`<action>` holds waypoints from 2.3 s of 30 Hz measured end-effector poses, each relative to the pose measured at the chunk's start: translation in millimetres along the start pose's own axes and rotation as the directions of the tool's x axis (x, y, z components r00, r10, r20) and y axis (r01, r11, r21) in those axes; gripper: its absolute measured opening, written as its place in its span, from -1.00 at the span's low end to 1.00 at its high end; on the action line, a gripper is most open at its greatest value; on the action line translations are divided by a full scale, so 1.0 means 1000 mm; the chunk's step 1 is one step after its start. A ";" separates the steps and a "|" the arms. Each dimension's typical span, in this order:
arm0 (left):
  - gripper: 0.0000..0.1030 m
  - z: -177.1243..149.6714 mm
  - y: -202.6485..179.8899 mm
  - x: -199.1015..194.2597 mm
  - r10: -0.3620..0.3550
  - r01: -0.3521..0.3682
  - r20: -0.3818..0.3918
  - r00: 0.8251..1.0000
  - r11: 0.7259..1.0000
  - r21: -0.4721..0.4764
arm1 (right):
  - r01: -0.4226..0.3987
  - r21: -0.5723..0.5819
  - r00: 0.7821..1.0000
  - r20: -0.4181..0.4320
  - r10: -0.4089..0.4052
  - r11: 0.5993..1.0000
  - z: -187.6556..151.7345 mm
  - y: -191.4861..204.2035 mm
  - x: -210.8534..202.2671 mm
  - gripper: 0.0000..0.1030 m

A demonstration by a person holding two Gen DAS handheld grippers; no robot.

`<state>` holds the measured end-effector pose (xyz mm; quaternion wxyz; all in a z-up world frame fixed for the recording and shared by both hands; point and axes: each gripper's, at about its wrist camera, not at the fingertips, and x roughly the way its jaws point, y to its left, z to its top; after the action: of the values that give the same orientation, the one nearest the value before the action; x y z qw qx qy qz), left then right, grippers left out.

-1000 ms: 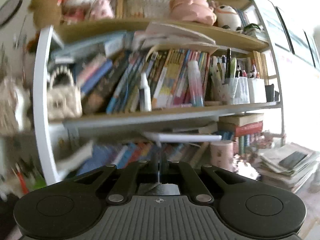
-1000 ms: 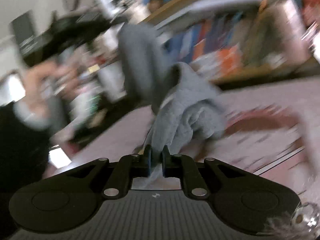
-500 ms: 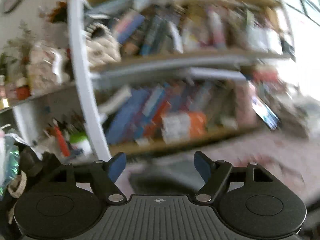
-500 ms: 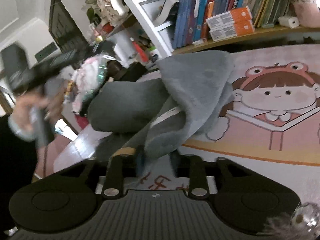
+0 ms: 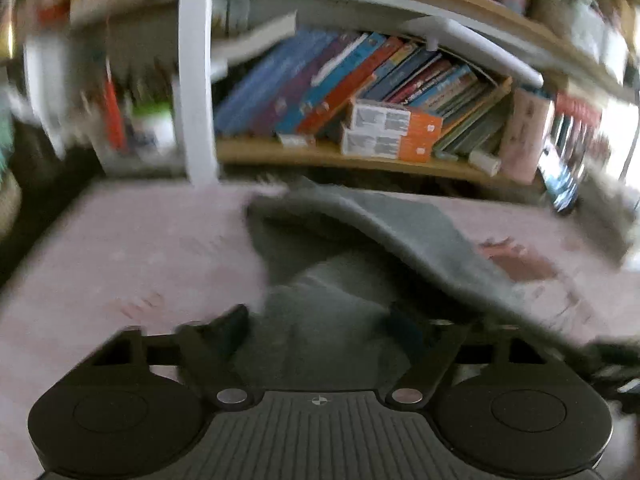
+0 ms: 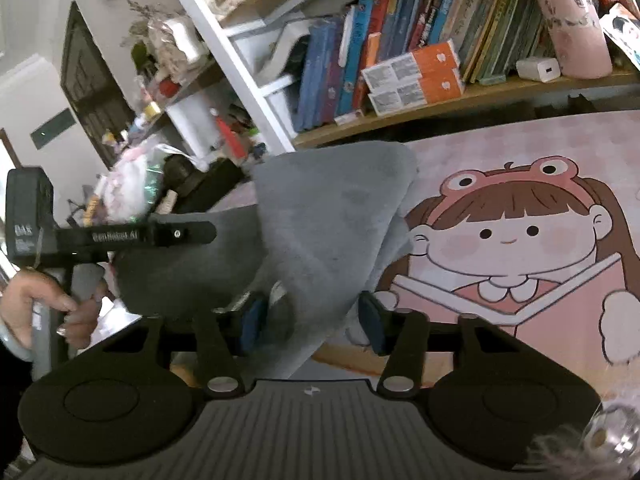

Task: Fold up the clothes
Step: 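Lift the grey sweatshirt with both grippers and shake it open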

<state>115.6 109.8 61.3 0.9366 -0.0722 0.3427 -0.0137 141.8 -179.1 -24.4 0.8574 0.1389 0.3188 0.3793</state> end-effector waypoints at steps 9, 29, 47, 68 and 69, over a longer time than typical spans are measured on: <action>-0.89 0.079 -0.085 -0.061 0.056 -0.234 0.453 0.890 0.907 0.349 | -0.063 0.029 0.998 -0.003 0.063 0.998 -0.011 0.002 -0.018 -0.83; 0.67 0.050 -0.031 -0.005 0.291 -0.428 0.350 0.890 0.798 0.425 | -0.155 0.020 0.978 -0.139 0.156 0.988 -0.032 0.024 -0.007 -0.59; -0.75 0.089 0.066 0.031 0.381 -0.356 0.251 0.890 0.924 -0.140 | -0.046 0.141 0.997 -0.062 0.055 0.989 -0.026 -0.008 -0.008 -0.47; 0.60 -0.062 0.040 -0.007 0.269 -0.268 0.036 0.962 0.963 -0.031 | 0.102 0.046 0.992 0.077 -0.105 0.994 -0.022 -0.002 -0.022 -0.34; 0.60 -0.063 0.037 -0.004 0.264 -0.264 0.034 0.964 0.964 -0.026 | 0.099 0.052 0.992 0.072 -0.102 0.994 -0.022 -0.003 -0.021 -0.33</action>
<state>71.1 139.2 11.0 0.9354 -0.0360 0.3321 0.1161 118.0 -196.7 -33.1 0.8831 0.1577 0.3021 0.3223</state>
